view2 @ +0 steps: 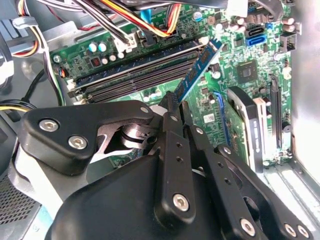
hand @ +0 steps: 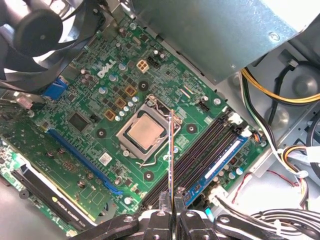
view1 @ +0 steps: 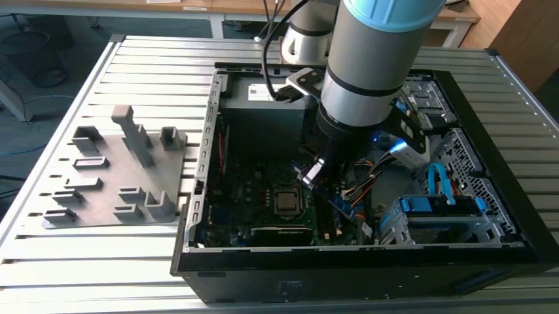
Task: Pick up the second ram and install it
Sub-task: 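Insert the second ram into the second slot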
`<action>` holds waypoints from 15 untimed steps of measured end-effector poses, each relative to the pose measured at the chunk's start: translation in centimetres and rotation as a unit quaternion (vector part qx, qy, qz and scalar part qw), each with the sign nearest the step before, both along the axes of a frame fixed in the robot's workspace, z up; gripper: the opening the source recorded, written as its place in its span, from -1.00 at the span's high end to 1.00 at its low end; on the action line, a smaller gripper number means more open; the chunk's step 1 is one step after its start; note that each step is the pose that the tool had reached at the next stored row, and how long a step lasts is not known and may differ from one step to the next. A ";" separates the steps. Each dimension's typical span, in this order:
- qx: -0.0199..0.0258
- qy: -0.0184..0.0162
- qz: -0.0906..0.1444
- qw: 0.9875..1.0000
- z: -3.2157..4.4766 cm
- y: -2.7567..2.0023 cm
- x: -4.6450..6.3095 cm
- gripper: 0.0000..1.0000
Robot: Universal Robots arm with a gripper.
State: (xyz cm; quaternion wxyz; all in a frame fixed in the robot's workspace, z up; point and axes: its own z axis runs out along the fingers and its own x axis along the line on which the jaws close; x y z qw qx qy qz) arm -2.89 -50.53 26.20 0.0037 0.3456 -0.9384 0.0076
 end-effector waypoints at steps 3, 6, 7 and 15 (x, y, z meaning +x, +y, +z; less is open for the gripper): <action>0.000 0.000 -0.004 1.000 0.00 0.00 0.0 0.73; 0.000 0.000 -0.007 1.000 0.00 0.00 0.0 0.73; 0.000 0.000 -0.009 1.000 0.00 0.00 0.0 0.73; 0.000 0.000 -0.019 1.000 0.00 0.00 0.0 0.73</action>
